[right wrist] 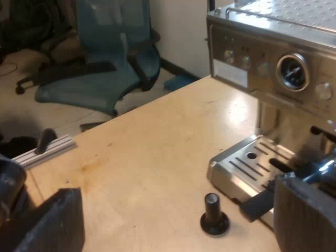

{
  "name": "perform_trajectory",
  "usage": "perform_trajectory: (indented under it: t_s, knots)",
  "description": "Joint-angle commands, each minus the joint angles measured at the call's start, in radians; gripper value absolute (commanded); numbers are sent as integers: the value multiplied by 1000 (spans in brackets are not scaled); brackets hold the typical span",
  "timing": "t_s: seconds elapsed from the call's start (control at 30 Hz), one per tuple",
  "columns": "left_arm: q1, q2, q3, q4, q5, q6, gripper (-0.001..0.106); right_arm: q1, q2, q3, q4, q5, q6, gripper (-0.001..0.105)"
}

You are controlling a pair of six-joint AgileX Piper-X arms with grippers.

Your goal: Pour the beans into the coffee machine

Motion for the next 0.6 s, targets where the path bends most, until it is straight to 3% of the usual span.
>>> perform_trajectory:
  t_s: [0.03, 0.13, 0.23, 0.37, 0.6]
  knots:
    - [30, -50, 46, -1, 51, -55, 27, 2, 6, -12, -5, -33, -33, 79]
    - [79, -81, 98, -10, 97, -80, 27, 2, 25, -12, -5, -37, -63, 79]
    - [188, -152, 210, -42, 168, -84, 27, 2, 52, -12, -5, -37, -63, 79]
    - [307, -235, 352, -103, 309, -126, 27, 2, 100, -9, -5, -37, -63, 79]
    - [442, -342, 598, -238, 408, -184, 27, 2, 179, -9, -5, -37, -63, 79]
